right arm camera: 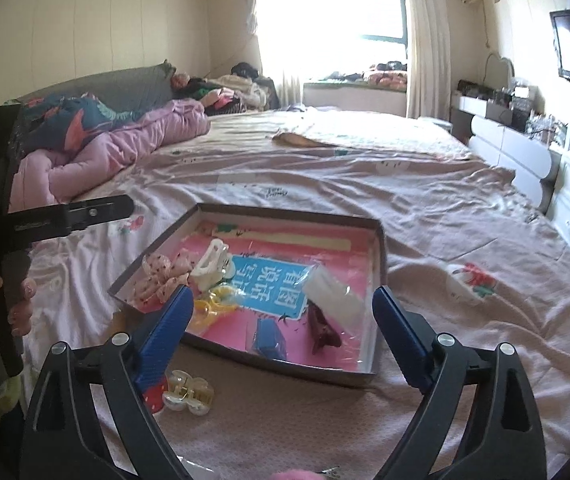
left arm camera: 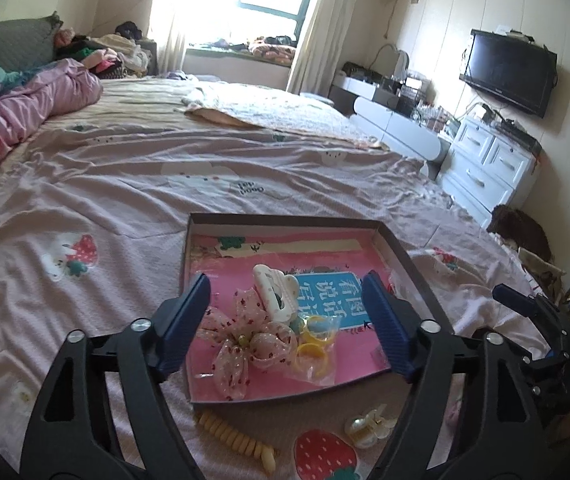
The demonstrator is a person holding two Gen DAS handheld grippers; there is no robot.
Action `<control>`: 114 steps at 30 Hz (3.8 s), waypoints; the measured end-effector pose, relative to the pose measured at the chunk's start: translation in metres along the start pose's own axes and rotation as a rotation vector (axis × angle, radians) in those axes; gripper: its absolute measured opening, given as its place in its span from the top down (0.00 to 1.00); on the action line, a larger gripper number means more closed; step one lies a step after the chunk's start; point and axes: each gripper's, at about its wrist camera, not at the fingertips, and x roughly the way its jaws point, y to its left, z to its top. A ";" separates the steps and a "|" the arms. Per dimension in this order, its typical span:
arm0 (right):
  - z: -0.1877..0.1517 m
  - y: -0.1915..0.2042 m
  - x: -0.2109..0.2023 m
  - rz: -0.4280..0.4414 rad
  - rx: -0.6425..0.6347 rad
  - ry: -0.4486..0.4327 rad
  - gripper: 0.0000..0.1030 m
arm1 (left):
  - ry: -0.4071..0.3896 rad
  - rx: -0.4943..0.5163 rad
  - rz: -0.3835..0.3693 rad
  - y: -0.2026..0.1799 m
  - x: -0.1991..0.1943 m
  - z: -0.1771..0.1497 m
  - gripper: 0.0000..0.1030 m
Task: Organize jewelry
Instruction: 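Move both open tools back from the tray toward the remaining jewelry, then grasp the pink pompom keychain with the right tool while the left tool grasps the beige coiled hair tie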
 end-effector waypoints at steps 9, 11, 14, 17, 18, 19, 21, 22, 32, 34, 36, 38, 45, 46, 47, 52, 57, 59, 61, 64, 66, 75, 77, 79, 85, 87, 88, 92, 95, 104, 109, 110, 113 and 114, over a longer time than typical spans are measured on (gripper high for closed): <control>-0.002 0.002 -0.026 -0.004 0.011 -0.056 0.09 | -0.048 -0.040 -0.013 -0.003 -0.034 -0.005 0.11; -0.004 0.004 -0.032 -0.006 0.009 -0.062 0.09 | -0.052 -0.033 -0.012 -0.006 -0.038 -0.007 0.11; -0.006 0.008 -0.041 -0.010 -0.005 -0.076 0.09 | -0.065 -0.024 -0.007 -0.010 -0.047 -0.013 0.11; -0.008 0.011 -0.049 -0.006 -0.007 -0.091 0.09 | -0.068 -0.025 -0.014 -0.012 -0.054 -0.020 0.11; -0.008 0.011 -0.052 -0.005 -0.006 -0.097 0.09 | -0.071 -0.023 -0.016 -0.013 -0.058 -0.022 0.11; -0.008 0.011 -0.055 -0.004 -0.005 -0.102 0.09 | -0.074 -0.020 -0.015 -0.014 -0.060 -0.024 0.11; -0.009 0.012 -0.061 -0.001 -0.005 -0.109 0.09 | -0.082 -0.018 -0.017 -0.015 -0.067 -0.027 0.11; -0.009 0.013 -0.064 -0.001 -0.005 -0.114 0.09 | -0.084 -0.017 -0.018 -0.016 -0.069 -0.028 0.11; -0.020 0.020 -0.082 0.003 -0.028 -0.113 0.09 | -0.098 0.013 -0.008 -0.027 -0.087 -0.045 0.11; -0.024 0.023 -0.085 0.006 -0.034 -0.108 0.09 | -0.095 0.011 -0.009 -0.027 -0.089 -0.048 0.11; -0.028 0.024 -0.087 0.007 -0.039 -0.103 0.09 | -0.092 0.014 -0.005 -0.027 -0.091 -0.051 0.11; -0.033 0.026 -0.089 0.010 -0.043 -0.093 0.09 | -0.090 0.020 -0.001 -0.028 -0.092 -0.054 0.11; -0.048 0.031 -0.090 0.015 -0.055 -0.051 0.09 | -0.064 0.034 0.015 -0.028 -0.092 -0.066 0.11; -0.049 0.031 -0.090 0.018 -0.053 -0.046 0.09 | -0.061 0.034 0.014 -0.028 -0.092 -0.067 0.11; -0.051 0.031 -0.090 0.022 -0.052 -0.040 0.09 | -0.057 0.036 0.014 -0.028 -0.093 -0.069 0.11; -0.059 0.031 -0.088 0.016 -0.054 -0.016 0.09 | -0.035 0.046 0.021 -0.028 -0.090 -0.077 0.11; -0.065 0.031 -0.088 0.010 -0.050 -0.001 0.09 | -0.005 0.060 0.027 -0.030 -0.086 -0.087 0.11; -0.067 0.031 -0.087 0.012 -0.046 0.006 0.09 | 0.014 0.067 0.027 -0.032 -0.084 -0.093 0.11; -0.069 0.032 -0.087 0.016 -0.046 0.011 0.09 | 0.028 0.076 0.032 -0.032 -0.081 -0.097 0.11; -0.073 0.034 -0.086 0.023 -0.050 0.025 0.09 | 0.054 0.084 0.041 -0.031 -0.077 -0.104 0.11; -0.076 0.035 -0.085 0.033 -0.048 0.038 0.09 | 0.065 0.079 0.048 -0.027 -0.074 -0.107 0.11; -0.086 0.033 -0.065 -0.009 -0.042 0.107 0.09 | 0.110 0.028 0.062 -0.009 -0.056 -0.116 0.11; -0.091 0.029 -0.058 -0.017 -0.029 0.131 0.09 | 0.116 0.022 0.066 -0.006 -0.052 -0.117 0.11; -0.094 0.027 -0.050 -0.030 -0.021 0.150 0.09 | 0.124 0.017 0.068 -0.004 -0.046 -0.118 0.11; -0.099 0.019 -0.034 -0.056 0.005 0.184 0.09 | 0.143 -0.009 0.070 0.003 -0.030 -0.116 0.11; -0.101 0.015 -0.029 -0.069 0.014 0.200 0.09 | 0.150 -0.029 0.067 0.007 -0.024 -0.114 0.11; -0.102 0.014 -0.026 -0.075 0.017 0.206 0.09 | 0.153 -0.033 0.071 0.009 -0.020 -0.114 0.11; -0.103 0.008 -0.015 -0.100 0.025 0.225 0.10 | 0.167 -0.050 0.092 0.014 -0.006 -0.112 0.11; -0.105 0.002 -0.006 -0.103 0.051 0.252 0.14 | 0.165 -0.054 0.098 0.015 0.003 -0.110 0.11; -0.109 -0.006 0.014 -0.113 0.082 0.319 0.28 | 0.223 -0.072 0.136 0.017 0.032 -0.112 0.13; -0.112 -0.011 0.017 -0.108 0.106 0.334 0.55 | 0.232 -0.076 0.155 0.019 0.034 -0.113 0.28; -0.112 -0.010 0.017 -0.101 0.101 0.336 0.57 | 0.235 -0.075 0.155 0.019 0.034 -0.113 0.37; -0.111 -0.007 0.016 -0.074 0.095 0.330 0.57 | 0.246 -0.074 0.163 0.020 0.035 -0.113 0.49; -0.111 -0.006 0.015 -0.065 0.092 0.326 0.57 | 0.246 -0.074 0.159 0.021 0.034 -0.113 0.54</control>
